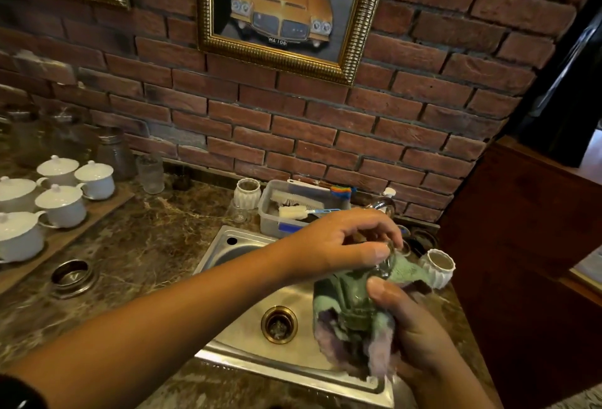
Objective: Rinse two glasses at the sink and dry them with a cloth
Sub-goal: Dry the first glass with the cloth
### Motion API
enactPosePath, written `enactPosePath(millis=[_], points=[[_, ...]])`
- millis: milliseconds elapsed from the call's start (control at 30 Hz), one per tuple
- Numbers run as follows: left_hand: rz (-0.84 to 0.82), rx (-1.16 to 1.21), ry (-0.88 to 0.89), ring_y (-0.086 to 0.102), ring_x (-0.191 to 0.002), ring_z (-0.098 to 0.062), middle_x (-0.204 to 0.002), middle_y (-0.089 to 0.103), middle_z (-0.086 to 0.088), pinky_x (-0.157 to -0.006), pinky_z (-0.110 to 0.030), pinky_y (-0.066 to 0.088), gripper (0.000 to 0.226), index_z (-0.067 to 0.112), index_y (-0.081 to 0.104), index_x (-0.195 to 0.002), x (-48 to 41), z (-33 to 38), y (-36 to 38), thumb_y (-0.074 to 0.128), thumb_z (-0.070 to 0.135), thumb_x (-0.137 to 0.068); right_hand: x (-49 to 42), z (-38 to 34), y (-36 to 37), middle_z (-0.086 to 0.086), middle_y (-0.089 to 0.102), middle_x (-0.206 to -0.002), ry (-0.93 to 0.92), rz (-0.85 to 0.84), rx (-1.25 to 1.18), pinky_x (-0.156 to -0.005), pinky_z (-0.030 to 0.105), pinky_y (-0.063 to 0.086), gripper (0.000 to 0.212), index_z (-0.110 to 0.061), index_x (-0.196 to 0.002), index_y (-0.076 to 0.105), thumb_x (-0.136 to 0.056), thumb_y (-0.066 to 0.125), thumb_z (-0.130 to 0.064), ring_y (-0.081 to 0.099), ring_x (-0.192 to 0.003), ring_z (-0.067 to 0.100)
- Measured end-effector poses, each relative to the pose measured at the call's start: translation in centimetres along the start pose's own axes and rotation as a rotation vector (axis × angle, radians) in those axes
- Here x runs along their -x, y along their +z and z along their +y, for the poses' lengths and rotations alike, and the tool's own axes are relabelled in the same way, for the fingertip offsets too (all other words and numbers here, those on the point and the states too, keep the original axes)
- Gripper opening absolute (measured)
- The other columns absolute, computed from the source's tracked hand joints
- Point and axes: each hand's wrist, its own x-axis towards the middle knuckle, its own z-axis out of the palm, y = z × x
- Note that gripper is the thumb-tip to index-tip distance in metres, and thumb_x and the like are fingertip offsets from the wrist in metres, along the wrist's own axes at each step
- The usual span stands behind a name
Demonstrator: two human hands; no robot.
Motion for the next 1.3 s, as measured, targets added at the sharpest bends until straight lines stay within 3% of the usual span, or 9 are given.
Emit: enactPosePath(millis=[100, 267, 433, 633, 800, 900, 1000, 1167, 1300], points=[[0.08, -0.023, -0.085, 0.056, -0.109, -0.009, -0.116, 0.056, 0.004, -0.094, -0.03, 0.046, 0.047, 0.033, 0.064, -0.116, -0.3, -0.9, 0.4, 0.05, 0.059, -0.08, -0.9, 0.0, -0.4, 0.014, 0.074, -0.11, -0.18, 0.179, 0.42, -0.085, 0.056, 0.058, 0.074, -0.018, -0.121, 0.062, -0.053, 0.088, -0.034, 0.073, -0.098, 0.032], [0.195, -0.094, -0.261, 0.056, -0.094, -0.005, -0.103, 0.053, 0.014, -0.082, -0.029, 0.048, 0.046, 0.035, 0.059, -0.12, -1.5, 0.1, 1.1, 0.055, 0.058, -0.08, -2.1, -0.9, 0.6, -0.02, 0.066, -0.094, -0.521, 0.366, 1.147, -0.068, 0.013, 0.053, 0.049, -0.042, -0.112, 0.051, -0.072, 0.08, -0.037, 0.063, -0.091, -0.007], [0.381, -0.09, -0.244, 0.063, -0.084, -0.014, -0.086, 0.064, 0.006, -0.08, -0.046, 0.056, 0.03, 0.03, 0.059, -0.098, -1.3, 0.2, 2.2, 0.06, 0.052, -0.078, -2.0, -0.8, 0.4, -0.022, 0.062, -0.092, -0.508, 0.396, 1.202, -0.064, 0.01, 0.048, 0.052, -0.038, -0.115, 0.05, -0.073, 0.081, -0.035, 0.058, -0.092, -0.014], [0.306, -0.009, -0.076, 0.055, -0.077, -0.001, -0.082, 0.057, 0.015, -0.069, -0.021, 0.048, 0.037, 0.028, 0.06, -0.101, -0.3, 0.6, 1.5, 0.058, 0.051, -0.072, 0.0, -2.6, 0.9, -0.015, 0.074, -0.085, -0.362, 0.077, 0.933, -0.06, 0.014, 0.055, 0.052, -0.022, -0.1, 0.057, -0.056, 0.074, -0.042, 0.071, -0.073, 0.001], [0.136, 0.081, -0.007, 0.056, -0.086, -0.016, -0.097, 0.058, 0.001, -0.077, -0.034, 0.049, 0.046, 0.021, 0.06, -0.11, 0.4, 1.2, 0.6, 0.057, 0.048, -0.074, 0.6, -1.9, -0.2, 0.025, 0.075, -0.086, 0.06, -0.075, 0.162, -0.059, 0.034, 0.061, 0.067, 0.005, -0.107, 0.066, -0.047, 0.091, -0.012, 0.076, -0.074, 0.032], [0.041, 0.083, 0.007, 0.059, -0.104, -0.021, -0.11, 0.058, -0.003, -0.092, -0.049, 0.052, 0.048, 0.026, 0.057, -0.118, 0.4, 1.6, 0.2, 0.056, 0.049, -0.075, -0.1, -0.5, -0.5, 0.033, 0.057, -0.133, -0.05, -0.28, -0.089, -0.105, 0.047, 0.046, 0.05, 0.012, -0.136, 0.048, -0.098, 0.056, -0.019, 0.057, -0.124, 0.04], [-0.032, 0.047, -0.037, 0.056, -0.121, -0.022, -0.121, 0.058, 0.004, -0.103, -0.058, 0.046, 0.058, 0.035, 0.052, -0.132, 0.0, 0.9, -0.5, 0.054, 0.055, -0.078, -0.5, 0.1, -1.4, 0.03, 0.07, -0.112, 0.076, -0.204, -0.072, -0.077, 0.046, 0.06, 0.069, -0.001, -0.114, 0.072, -0.056, 0.094, -0.03, 0.072, -0.097, 0.04], [0.1, 0.023, -0.145, 0.059, -0.112, -0.006, -0.118, 0.059, 0.014, -0.097, -0.035, 0.052, 0.06, 0.039, 0.054, -0.13, -0.1, -0.3, 0.1, 0.057, 0.061, -0.074, -1.2, -0.5, -0.9, 0.014, 0.075, -0.099, -0.218, 0.055, 0.575, -0.078, 0.056, 0.06, 0.059, -0.025, -0.111, 0.065, -0.056, 0.085, -0.032, 0.073, -0.09, 0.034], [0.254, 0.024, -0.252, 0.059, -0.1, -0.001, -0.109, 0.06, 0.016, -0.081, -0.021, 0.048, 0.05, 0.035, 0.057, -0.123, -0.6, -0.6, 1.2, 0.062, 0.055, -0.078, -2.0, -0.6, 0.4, -0.016, 0.066, -0.096, -0.402, 0.352, 1.237, -0.067, 0.022, 0.057, 0.063, -0.035, -0.12, 0.053, -0.064, 0.068, -0.059, 0.067, -0.083, -0.002]])
